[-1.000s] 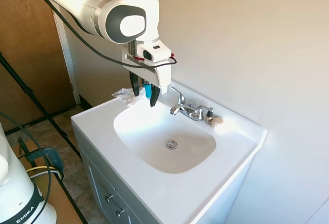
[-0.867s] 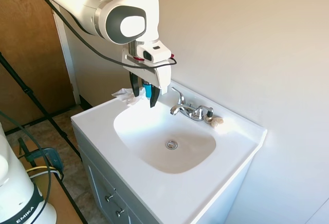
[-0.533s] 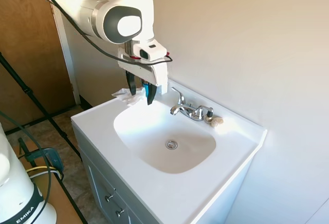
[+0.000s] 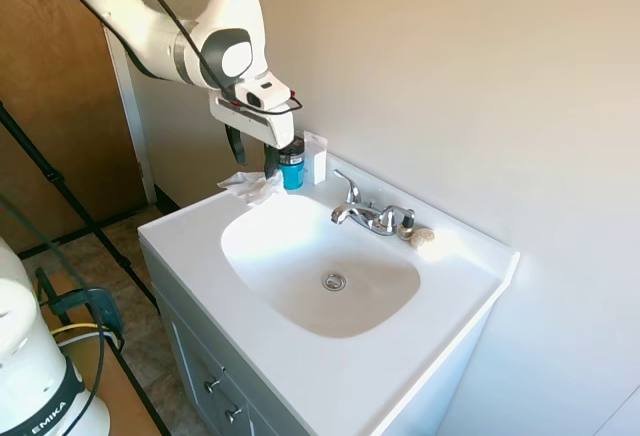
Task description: Throw the tissue in the trash bin
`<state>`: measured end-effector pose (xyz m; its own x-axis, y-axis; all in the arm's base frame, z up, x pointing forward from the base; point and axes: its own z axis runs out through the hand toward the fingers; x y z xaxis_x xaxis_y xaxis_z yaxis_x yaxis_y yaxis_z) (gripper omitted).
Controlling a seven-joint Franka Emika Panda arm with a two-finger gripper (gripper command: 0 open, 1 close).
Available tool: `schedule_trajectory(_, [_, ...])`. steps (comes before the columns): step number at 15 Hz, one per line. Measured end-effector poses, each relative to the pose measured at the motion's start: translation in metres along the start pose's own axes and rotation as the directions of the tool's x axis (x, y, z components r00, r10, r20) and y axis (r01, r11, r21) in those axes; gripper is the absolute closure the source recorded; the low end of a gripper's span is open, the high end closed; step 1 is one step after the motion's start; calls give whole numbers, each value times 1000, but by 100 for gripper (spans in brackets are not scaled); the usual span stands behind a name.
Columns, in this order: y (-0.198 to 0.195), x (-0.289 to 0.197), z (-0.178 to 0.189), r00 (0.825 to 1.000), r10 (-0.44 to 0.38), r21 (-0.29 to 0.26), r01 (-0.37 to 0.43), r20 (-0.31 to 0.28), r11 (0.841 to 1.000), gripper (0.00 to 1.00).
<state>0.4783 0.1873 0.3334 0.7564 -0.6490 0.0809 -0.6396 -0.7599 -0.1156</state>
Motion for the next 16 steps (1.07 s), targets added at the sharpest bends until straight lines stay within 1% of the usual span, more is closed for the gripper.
schedule_trajectory(2, [-26,-1,22,1000,16,-9,-16,-4,1000,0])
schedule_trajectory(4, [-45,3,45,999,35,-23,-35,5,999,0])
schedule_trajectory(6, [-57,10,63,998,57,-36,-57,6,998,0])
schedule_trajectory(8, [-63,18,74,996,90,-44,-90,-1,995,0])
schedule_trajectory(9, [-64,21,77,995,97,-49,-97,-2,994,100])
schedule_trajectory(13, [-65,24,79,993,115,-79,-114,11,990,100])
schedule_trajectory(16, [-65,19,80,993,113,-109,-110,25,988,100])
